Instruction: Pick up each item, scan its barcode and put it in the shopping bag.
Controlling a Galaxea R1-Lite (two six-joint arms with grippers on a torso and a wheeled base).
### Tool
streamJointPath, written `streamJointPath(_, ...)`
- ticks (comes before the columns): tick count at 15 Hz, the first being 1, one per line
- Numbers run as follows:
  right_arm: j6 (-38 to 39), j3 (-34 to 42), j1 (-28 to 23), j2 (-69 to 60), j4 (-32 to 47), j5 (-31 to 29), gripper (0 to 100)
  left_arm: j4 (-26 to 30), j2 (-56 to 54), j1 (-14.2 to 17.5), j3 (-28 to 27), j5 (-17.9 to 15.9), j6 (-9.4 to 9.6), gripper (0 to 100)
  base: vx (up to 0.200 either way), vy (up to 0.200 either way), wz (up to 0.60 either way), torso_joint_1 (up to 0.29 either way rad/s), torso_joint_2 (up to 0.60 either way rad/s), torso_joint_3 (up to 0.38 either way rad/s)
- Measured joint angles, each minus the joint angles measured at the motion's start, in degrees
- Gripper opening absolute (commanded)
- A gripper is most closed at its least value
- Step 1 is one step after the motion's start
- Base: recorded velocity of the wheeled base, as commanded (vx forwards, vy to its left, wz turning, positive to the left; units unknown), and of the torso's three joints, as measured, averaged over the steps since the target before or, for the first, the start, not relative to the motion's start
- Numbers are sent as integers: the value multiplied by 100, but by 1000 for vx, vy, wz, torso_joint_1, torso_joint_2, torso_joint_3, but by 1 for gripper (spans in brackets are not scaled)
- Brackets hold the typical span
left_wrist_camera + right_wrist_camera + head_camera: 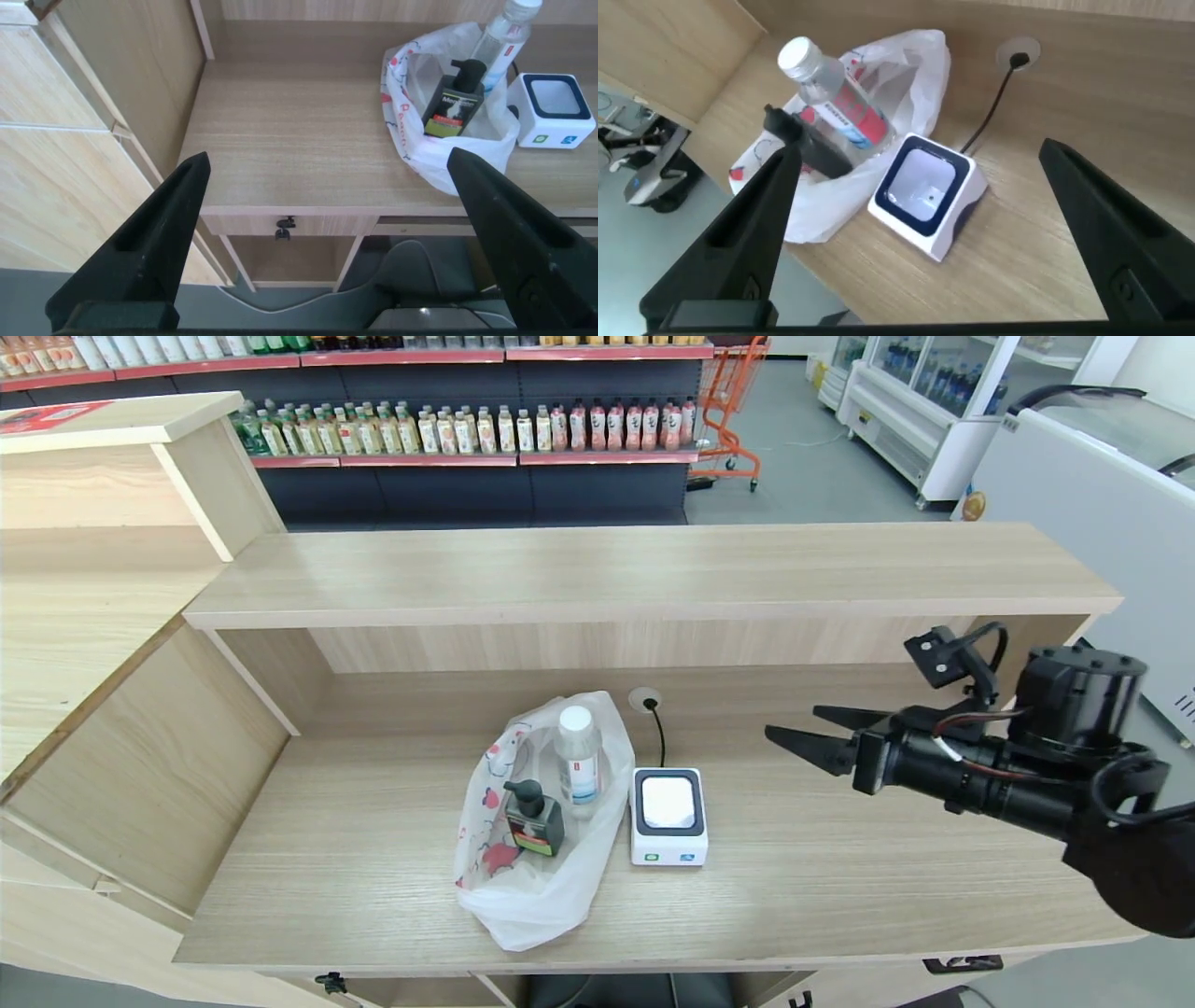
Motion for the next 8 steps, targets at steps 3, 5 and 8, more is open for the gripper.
streamJointPath(3, -647, 386, -603, -907, 677, -150, 100, 0, 0, 0, 0, 0, 0, 100, 0, 0, 0, 0, 0, 0)
streamJointPath(5, -768, 922, -1058, -1563, 1193, -578, 100, 0, 0, 0, 0, 0, 0, 100, 0, 0, 0, 0, 0, 0)
streamJointPath(8, -749, 1774, -1336, -2710, 1441, -1078, 100, 0, 0, 0, 0, 0, 0, 100, 0, 0, 0, 0, 0, 0)
